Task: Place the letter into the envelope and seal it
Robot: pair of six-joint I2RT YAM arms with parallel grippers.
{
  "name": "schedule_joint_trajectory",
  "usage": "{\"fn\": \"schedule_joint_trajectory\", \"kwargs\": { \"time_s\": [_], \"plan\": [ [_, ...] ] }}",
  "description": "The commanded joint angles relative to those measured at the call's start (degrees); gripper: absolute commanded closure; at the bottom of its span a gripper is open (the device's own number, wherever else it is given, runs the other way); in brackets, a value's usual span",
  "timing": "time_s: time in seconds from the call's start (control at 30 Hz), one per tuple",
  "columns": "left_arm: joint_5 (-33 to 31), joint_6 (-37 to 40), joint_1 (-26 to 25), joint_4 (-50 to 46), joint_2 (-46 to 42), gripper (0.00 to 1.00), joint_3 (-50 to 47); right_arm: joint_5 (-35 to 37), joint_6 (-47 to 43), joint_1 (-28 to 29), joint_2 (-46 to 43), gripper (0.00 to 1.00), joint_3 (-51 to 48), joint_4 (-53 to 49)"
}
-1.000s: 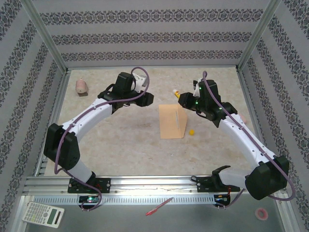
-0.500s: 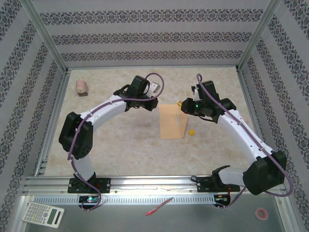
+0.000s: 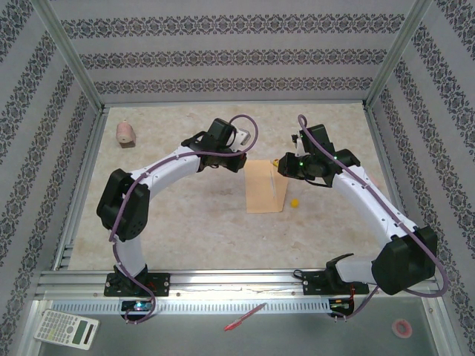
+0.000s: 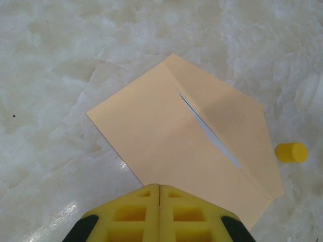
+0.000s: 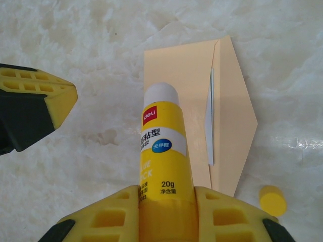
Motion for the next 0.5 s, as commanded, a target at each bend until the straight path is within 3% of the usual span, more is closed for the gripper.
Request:
{"fn": "schedule_joint_trajectory", "kwargs": {
  "time_s": [0.0, 0.47],
  "plan": [
    [-1.1, 1.2, -0.9, -1.5, 0.4, 1.00, 0.3, -0.7, -1.0, -0.7, 0.5, 0.84, 1.2, -0.5],
    [-0.8, 0.3, -1.1, -0.8, 0.4, 1.00, -0.7, -1.4, -1.0, -0.7, 0.9, 0.85, 0.7, -0.2]
  ]
}}
